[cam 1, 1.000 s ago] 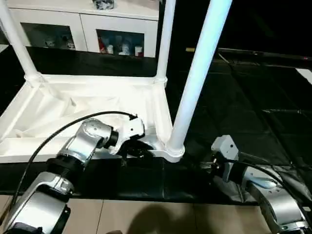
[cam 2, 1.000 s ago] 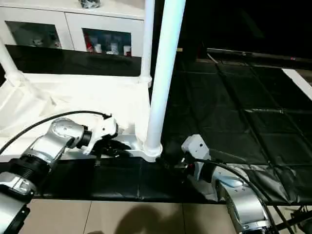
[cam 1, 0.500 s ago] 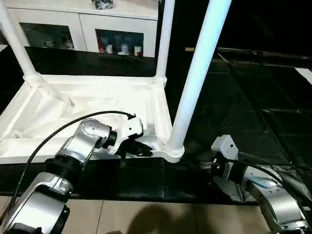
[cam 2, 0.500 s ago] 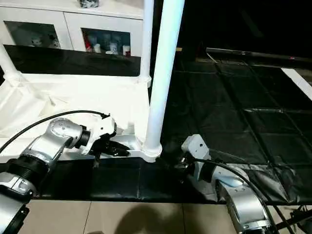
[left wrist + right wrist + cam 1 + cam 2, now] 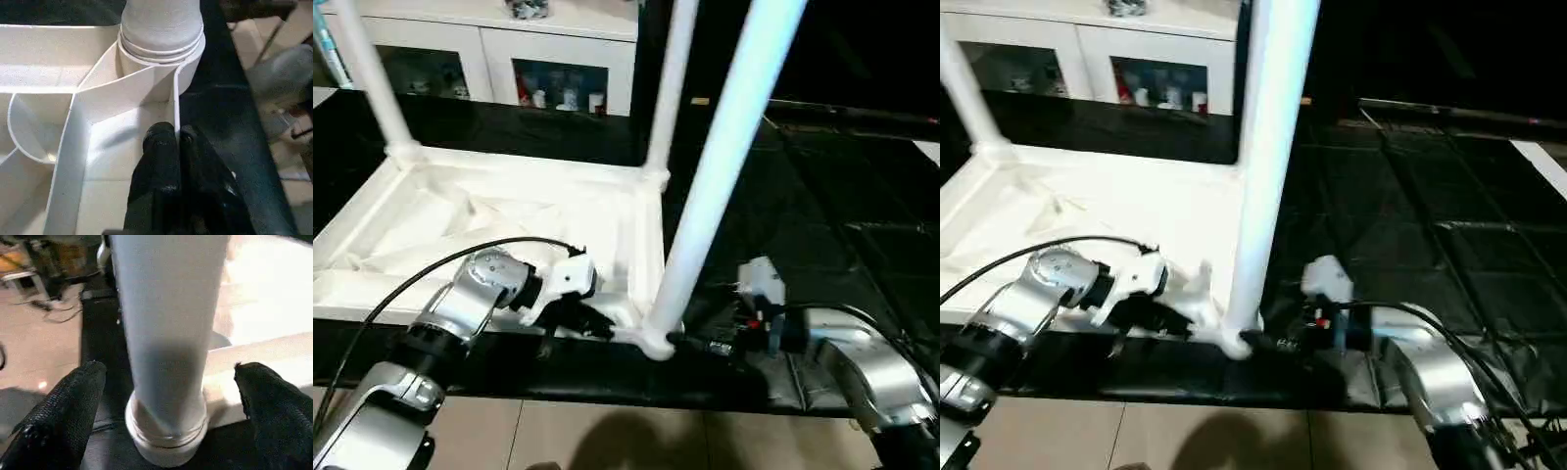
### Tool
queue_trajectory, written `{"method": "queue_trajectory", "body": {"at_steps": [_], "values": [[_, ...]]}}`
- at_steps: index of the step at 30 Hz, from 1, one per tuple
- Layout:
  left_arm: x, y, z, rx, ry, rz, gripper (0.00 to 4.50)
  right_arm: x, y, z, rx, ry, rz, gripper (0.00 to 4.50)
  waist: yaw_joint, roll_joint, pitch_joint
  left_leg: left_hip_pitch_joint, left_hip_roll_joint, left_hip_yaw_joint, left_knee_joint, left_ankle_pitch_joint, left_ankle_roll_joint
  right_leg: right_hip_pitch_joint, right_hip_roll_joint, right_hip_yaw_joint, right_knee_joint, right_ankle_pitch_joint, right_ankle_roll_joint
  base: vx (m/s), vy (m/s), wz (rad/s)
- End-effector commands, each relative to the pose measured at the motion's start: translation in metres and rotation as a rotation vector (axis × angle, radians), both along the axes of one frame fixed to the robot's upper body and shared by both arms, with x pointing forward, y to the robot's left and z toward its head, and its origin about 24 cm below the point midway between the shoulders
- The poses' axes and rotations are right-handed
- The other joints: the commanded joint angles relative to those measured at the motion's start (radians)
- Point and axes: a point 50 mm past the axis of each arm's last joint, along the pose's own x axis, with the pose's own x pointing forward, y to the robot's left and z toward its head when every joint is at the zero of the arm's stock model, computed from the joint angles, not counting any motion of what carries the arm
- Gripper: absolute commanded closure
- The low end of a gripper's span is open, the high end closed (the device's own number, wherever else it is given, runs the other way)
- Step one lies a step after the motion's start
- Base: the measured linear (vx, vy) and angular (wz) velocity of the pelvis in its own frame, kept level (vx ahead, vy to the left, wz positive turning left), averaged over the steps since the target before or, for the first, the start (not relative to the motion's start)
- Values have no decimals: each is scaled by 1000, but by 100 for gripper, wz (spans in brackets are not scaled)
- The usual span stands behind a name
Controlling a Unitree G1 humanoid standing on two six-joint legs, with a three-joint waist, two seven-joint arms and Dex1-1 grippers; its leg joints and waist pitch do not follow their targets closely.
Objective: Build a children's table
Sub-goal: Rotate leg to tighten
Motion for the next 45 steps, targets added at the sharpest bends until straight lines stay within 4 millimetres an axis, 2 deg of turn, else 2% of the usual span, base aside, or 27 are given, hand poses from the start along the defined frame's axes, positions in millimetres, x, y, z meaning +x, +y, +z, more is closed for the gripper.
{"method": "queue_trajectory", "body": {"at_steps": [1,6,8,9,18,20,23,24,26,28,29,32,34,35,37,38,40,41,42,43,44,45], "values": [[-10,-6,-7,42,40,-105,450,3,0,1,-12,10,54,34,1,6,-57,17,90,-42,-77,-200,15,34,-133,82,-71,-312,-166,0,0,0],[-14,-6,-6,60,42,-145,450,7,5,0,-30,45,149,81,11,6,-60,19,94,-40,-77,-185,11,35,-130,82,-65,-277,-171,0,0,0],[-15,-6,-6,63,42,-156,450,10,6,0,-37,59,176,81,11,5,-59,17,92,-40,-77,-188,8,35,-130,81,-64,-282,-176,0,0,0],[-15,-6,-6,67,43,-161,450,11,7,0,-40,66,189,112,12,5,-59,17,92,-40,-76,-189,8,36,-131,81,-66,-288,-175,0,0,0],[-17,-7,-6,69,42,-173,450,13,11,-2,-41,105,275,157,18,3,-62,17,92,-39,-75,-173,11,36,-130,80,-62,-280,-171,0,0,0],[-17,-7,-6,64,43,-170,450,13,12,-2,-38,105,279,189,18,3,-62,16,92,-39,-75,-172,11,36,-130,80,-62,-281,-171,0,0,0],[-18,-8,-7,63,43,-168,450,14,13,-2,-31,109,289,202,20,3,-62,16,94,-40,-75,-174,10,36,-130,80,-62,-279,-172,0,0,0],[-18,-8,-7,64,43,-168,450,14,13,-2,-29,110,290,223,20,4,-62,17,93,-39,-75,-176,9,35,-129,80,-62,-281,-172,0,0,0],[-17,-8,-7,61,41,-164,450,13,14,-2,-19,116,297,229,20,0,-62,16,92,-39,-75,-173,11,36,-130,80,-62,-283,-169,0,0,0],[-16,-8,-7,55,38,-155,450,12,15,-3,-11,122,303,237,20,1,-61,16,92,-39,-75,-174,11,36,-129,80,-63,-293,-166,0,0,0],[-16,-8,-7,53,36,-151,450,12,15,-3,-8,123,305,240,19,-3,-62,15,91,-39,-75,-174,12,36,-130,80,-64,-301,-163,0,0,0],[-14,-12,-5,8,61,-90,450,10,18,-4,10,124,307,244,19,3,-62,16,92,-39,-75,-172,10,36,-130,81,-64,-305,-160,0,0,0],[-12,-14,-4,-21,66,-52,450,9,20,-4,25,123,289,245,19,2,-61,16,92,-39,-74,-171,9,35,-130,80,-63,-296,-169,0,0,0],[-10,-16,-4,-27,58,-23,450,9,21,-5,36,132,262,245,19,7,-61,17,92,-40,-75,-179,7,34,-129,80,-65,-299,-170,0,0,0],[-4,-20,-5,-45,38,41,450,10,27,-8,44,124,180,245,18,5,-59,19,93,-42,-77,-197,1,33,-129,81,-69,-322,-163,0,0,0],[-2,-23,-6,-64,39,88,450,13,31,-13,7,121,89,246,14,6,-57,22,91,-42,-78,-217,-10,31,-130,81,-73,-350,-156,0,0,0],[1,-26,-6,-79,39,123,450,15,35,-17,-25,93,27,246,6,2,-54,20,87,-48,-79,-244,-27,31,-135,79,-80,-419,-137,0,0,0],[1,-26,-5,-83,40,134,450,16,36,-17,-30,77,12,248,2,1,-52,22,83,-49,-77,-262,-30,29,-138,78,-89,-482,-117,0,0,0],[2,-27,-5,-86,41,145,450,17,38,-18,-27,80,-8,250,-4,1,-52,19,82,-52,-77,-266,-26,32,-139,76,-94,-519,-101,0,0,0],[3,-28,-5,-91,42,160,450,19,41,-18,-22,84,-38,250,-6,7,-52,19,83,-53,-78,-268,-26,31,-137,77,-95,-522,-97,0,0,0],[9,-32,-4,-101,33,225,450,25,50,-20,-10,94,-133,252,-16,1,-50,21,84,-53,-79,-283,-26,27,-133,76,-97,-528,-94,0,0,0],[12,-34,-3,-105,27,253,450,27,54,-20,-5,102,-171,253,-23,2,-50,21,81,-55,-78,-289,-30,25,-133,74,-98,-540,-93,0,0,0]]}}
